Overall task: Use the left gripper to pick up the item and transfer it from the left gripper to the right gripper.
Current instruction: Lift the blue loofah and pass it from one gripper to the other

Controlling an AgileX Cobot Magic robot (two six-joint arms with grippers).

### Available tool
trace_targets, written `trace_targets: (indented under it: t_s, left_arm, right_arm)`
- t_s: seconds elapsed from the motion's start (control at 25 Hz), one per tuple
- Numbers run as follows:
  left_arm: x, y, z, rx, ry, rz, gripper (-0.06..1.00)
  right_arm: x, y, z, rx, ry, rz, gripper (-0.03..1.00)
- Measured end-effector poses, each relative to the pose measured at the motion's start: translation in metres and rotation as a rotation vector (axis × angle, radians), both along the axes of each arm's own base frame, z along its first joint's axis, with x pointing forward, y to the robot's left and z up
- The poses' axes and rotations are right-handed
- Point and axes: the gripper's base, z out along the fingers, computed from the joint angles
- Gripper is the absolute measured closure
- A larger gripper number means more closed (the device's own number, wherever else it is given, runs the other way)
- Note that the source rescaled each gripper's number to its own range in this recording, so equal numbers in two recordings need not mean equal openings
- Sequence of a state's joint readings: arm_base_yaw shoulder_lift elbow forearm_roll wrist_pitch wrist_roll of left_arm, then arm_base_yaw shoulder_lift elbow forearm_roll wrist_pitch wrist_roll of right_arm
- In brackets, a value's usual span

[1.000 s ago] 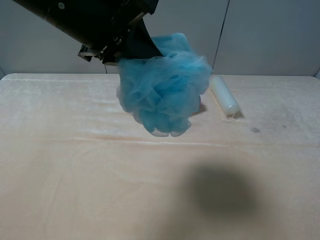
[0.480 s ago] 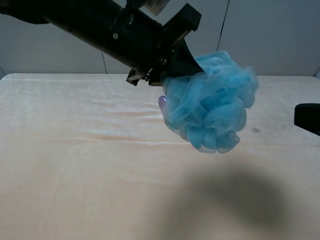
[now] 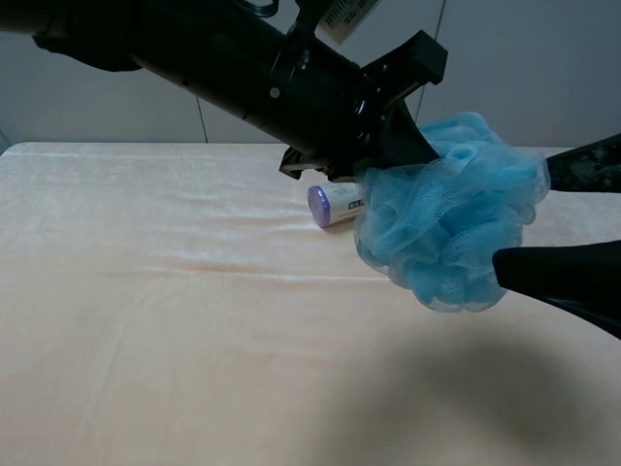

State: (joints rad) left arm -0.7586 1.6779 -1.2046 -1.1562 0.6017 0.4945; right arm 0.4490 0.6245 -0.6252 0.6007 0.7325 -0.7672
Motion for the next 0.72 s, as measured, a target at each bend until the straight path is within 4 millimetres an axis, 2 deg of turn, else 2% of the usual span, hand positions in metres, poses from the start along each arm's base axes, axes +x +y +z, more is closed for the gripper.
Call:
trace_targets:
  t_s: [0.44,0.72]
  left_arm:
    - [0.0,-0.001,-0.001,-0.017,0.025,0.004,0.91]
    - [0.001,-0.004,0.002,-0.057,0.015,0.0,0.92]
  right_arm:
    - [0.051,0.022,-0.027,-0.121,0.042,-0.009,-0.03]
    - [0.067,0.028,-0.04,-0.149,0.085,-0.025,-0.02]
